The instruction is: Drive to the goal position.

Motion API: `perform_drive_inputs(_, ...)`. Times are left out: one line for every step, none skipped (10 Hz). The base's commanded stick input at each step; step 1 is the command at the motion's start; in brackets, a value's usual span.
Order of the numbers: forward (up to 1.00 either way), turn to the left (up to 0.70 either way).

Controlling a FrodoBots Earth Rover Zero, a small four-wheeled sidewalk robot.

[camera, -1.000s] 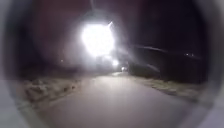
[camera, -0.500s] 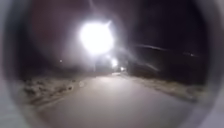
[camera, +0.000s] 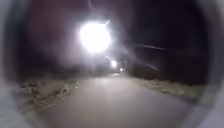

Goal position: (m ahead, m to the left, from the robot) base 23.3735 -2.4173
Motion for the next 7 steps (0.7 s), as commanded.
perform_drive_inputs(0.85, 0.0)
perform_drive_inputs(0.85, 0.0)
perform_drive_inputs(0.85, 0.0)
perform_drive_inputs(0.85, 0.0)
perform_drive_inputs(0.85, 0.0)
perform_drive_inputs(0.85, 0.0)
perform_drive_inputs(0.85, 0.0)
